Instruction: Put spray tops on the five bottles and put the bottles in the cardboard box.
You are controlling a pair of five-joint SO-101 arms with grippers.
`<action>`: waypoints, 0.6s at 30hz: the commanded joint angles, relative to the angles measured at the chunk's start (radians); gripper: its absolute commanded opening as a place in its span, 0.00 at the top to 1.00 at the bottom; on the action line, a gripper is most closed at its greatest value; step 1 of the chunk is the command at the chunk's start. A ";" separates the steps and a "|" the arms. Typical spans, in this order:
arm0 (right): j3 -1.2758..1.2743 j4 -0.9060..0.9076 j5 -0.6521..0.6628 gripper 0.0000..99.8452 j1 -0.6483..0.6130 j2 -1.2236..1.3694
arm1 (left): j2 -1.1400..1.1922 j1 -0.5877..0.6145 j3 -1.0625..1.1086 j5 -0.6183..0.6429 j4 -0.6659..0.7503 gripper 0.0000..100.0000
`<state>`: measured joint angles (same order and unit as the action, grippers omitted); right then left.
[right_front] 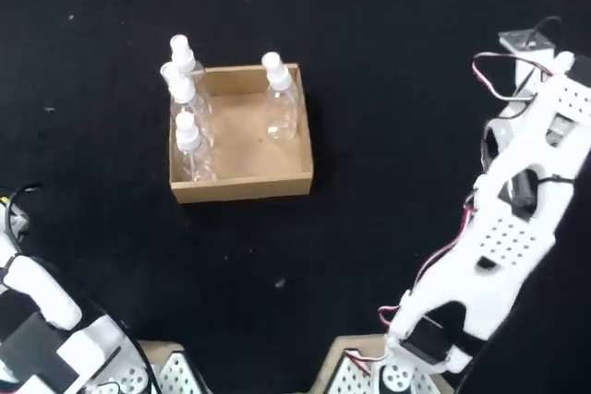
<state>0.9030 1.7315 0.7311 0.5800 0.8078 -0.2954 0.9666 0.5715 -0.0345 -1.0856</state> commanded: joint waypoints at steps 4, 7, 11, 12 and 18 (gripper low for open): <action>0.176 0.028 0.005 0.71 -0.025 0.108 | -0.017 -0.007 -0.054 0.000 -0.006 0.97; 0.217 0.028 0.005 0.70 -0.026 0.163 | -0.017 0.007 -0.053 0.000 -0.006 0.97; 0.263 0.028 0.009 0.67 -0.020 0.236 | -0.017 0.021 -0.056 -0.003 -0.005 0.97; 0.269 0.028 0.011 0.67 -0.025 0.252 | -0.017 0.021 -0.056 -0.005 -0.005 0.97; 0.286 0.031 0.006 0.80 -0.054 0.309 | -0.017 0.016 -0.054 -0.002 -0.005 0.97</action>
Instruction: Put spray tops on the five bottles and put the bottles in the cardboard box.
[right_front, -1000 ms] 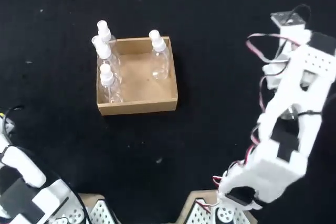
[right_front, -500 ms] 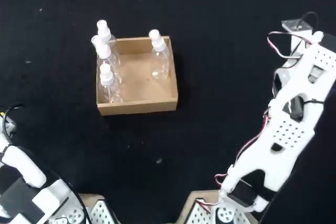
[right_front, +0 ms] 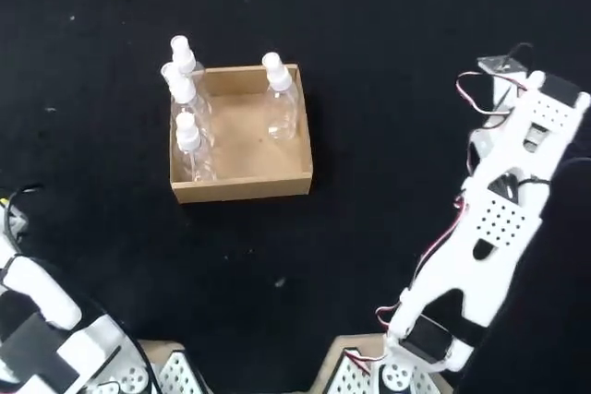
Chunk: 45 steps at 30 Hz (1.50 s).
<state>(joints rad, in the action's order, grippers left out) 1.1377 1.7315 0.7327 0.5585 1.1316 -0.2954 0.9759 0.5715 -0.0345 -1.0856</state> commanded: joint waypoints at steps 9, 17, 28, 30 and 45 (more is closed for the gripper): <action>0.059 0.035 -0.083 0.99 -0.023 -0.016 | -0.009 0.004 -0.059 -0.002 0.003 0.97; -0.208 0.037 -0.198 0.99 -0.035 -0.283 | -0.012 0.004 -0.064 -0.002 0.003 0.97; -1.150 -0.341 -0.189 0.99 -0.081 -0.935 | -0.005 0.004 -0.053 -0.006 0.035 0.97; -1.320 -0.448 -0.157 0.99 -0.069 -1.013 | -0.005 0.004 -0.054 -0.008 0.037 0.97; -1.655 -0.462 -0.048 0.69 0.127 -1.188 | -0.014 0.004 -0.064 -0.002 0.037 0.97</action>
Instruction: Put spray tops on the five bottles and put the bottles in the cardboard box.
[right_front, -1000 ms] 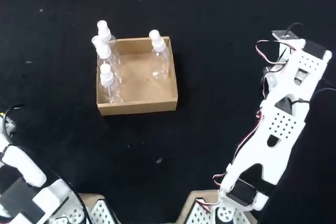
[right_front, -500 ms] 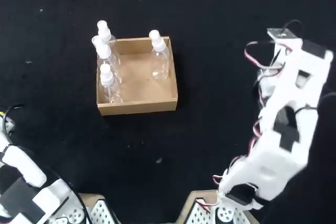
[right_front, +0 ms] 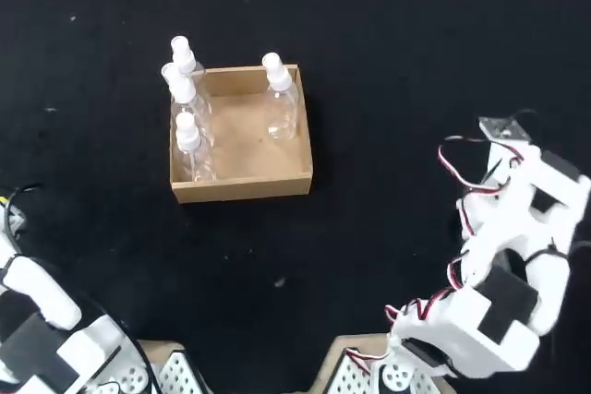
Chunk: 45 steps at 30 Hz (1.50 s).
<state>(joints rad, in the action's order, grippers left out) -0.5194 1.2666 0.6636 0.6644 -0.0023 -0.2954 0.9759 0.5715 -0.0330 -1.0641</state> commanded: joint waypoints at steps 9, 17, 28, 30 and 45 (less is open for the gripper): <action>0.087 0.000 0.014 0.71 -0.011 -0.053 | -0.015 0.004 -0.064 -0.003 0.011 0.97; 0.061 -0.035 0.155 0.71 -0.054 -0.053 | -0.015 0.004 -0.056 -0.005 0.015 0.97; -0.136 -0.258 0.124 0.71 -0.043 -0.062 | -0.014 0.010 -0.054 -0.009 0.009 0.97; -0.120 -0.236 0.121 0.72 -0.044 -0.061 | -0.014 0.008 -0.054 -0.009 0.009 0.97; 0.194 0.143 0.028 0.99 -0.227 -0.289 | -0.017 -0.041 -0.180 -0.002 -0.063 0.97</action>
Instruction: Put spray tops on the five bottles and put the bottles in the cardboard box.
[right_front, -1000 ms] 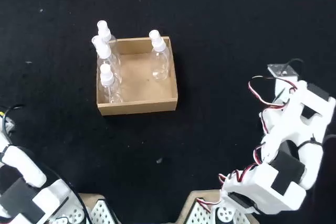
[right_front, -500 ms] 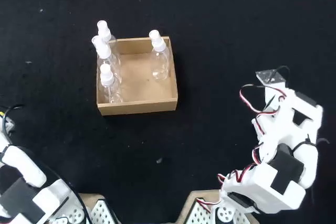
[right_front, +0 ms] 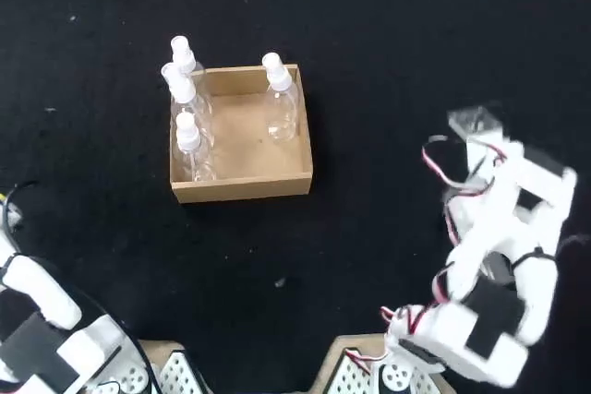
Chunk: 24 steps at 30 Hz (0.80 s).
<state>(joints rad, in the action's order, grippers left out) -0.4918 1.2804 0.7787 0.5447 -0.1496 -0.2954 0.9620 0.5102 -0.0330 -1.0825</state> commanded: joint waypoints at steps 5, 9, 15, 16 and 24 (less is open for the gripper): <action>0.331 0.253 -0.290 0.99 -0.350 -0.363 | -0.017 -0.054 -0.312 -0.002 -0.183 0.97; 0.383 0.249 -0.404 0.99 -0.499 -0.504 | -0.017 -0.054 -0.499 -0.002 -0.245 0.97; 0.358 0.098 -0.568 0.99 -0.692 -0.688 | -0.017 -0.082 -0.773 -0.002 -0.278 0.97; 0.331 0.057 -0.595 0.99 -0.730 -0.716 | -0.017 -0.096 -0.822 -0.002 -0.279 0.97; -0.039 -0.370 -0.647 0.99 -0.987 -0.917 | -0.057 -0.331 -1.279 -0.002 -0.420 0.97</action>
<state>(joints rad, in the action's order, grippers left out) -0.4150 1.0978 0.1404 -0.3621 -1.0027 -0.3000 0.7411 -0.5623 -0.0330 -1.4691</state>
